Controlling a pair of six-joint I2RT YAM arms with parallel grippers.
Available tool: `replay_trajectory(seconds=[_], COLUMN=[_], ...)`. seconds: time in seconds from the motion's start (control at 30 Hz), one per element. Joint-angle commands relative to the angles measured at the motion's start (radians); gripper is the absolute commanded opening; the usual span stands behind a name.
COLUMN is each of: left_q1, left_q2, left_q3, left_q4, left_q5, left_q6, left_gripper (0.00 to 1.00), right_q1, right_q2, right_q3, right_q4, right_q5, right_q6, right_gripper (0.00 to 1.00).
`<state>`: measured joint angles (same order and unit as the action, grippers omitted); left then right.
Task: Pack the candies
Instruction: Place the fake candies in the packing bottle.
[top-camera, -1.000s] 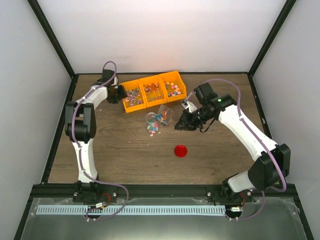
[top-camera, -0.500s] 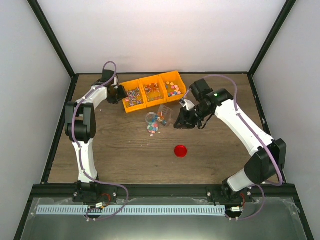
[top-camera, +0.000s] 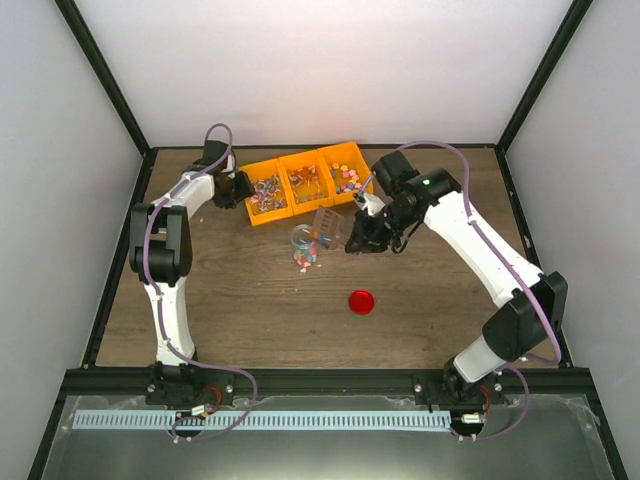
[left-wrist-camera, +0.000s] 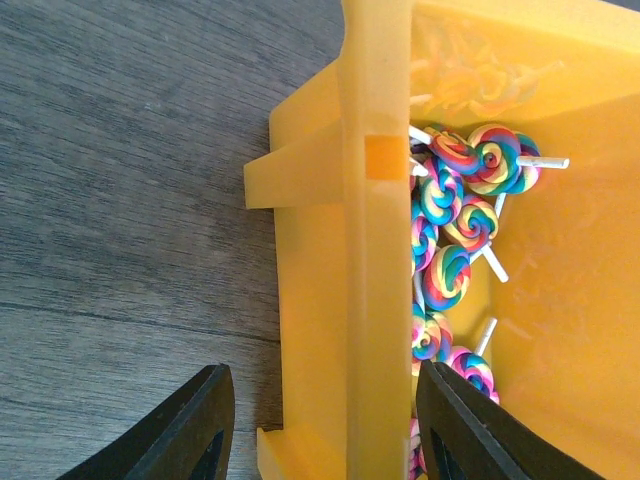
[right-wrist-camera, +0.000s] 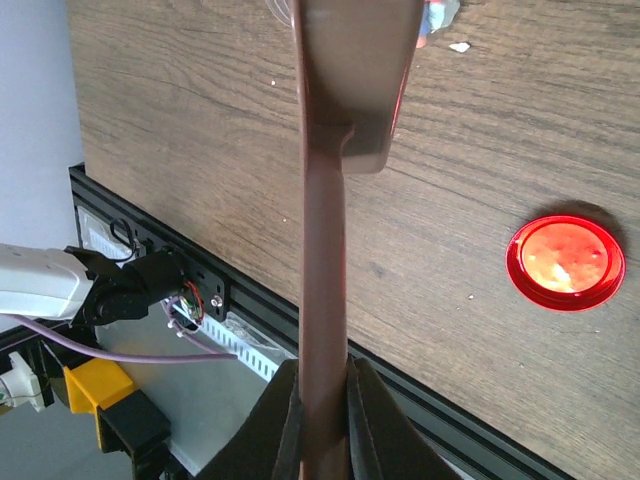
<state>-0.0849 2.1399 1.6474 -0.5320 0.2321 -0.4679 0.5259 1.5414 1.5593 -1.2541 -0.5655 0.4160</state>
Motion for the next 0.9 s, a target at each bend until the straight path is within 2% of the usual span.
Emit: replay_trajectory(seconds=[0.0, 0.43, 0.87], left_q1=[0.007, 0.010, 0.010], left_q2=[-0.021, -0.027, -0.033], left_q3=[-0.014, -0.007, 0.002], left_q4=[0.013, 0.012, 0.007], left_q5=[0.012, 0.031, 0.041], left_q6=[0.011, 0.008, 0.003], left_gripper=[0.52, 0.53, 0.53], right_q1=[0.022, 0.043, 0.123], right_q2=[0.022, 0.038, 0.075], right_q3=[0.070, 0.135, 0.177], right_q4=[-0.039, -0.049, -0.051], right_q5=[0.036, 0.092, 0.172], right_q6=[-0.001, 0.035, 0.087], right_gripper=[0.01, 0.01, 0.01])
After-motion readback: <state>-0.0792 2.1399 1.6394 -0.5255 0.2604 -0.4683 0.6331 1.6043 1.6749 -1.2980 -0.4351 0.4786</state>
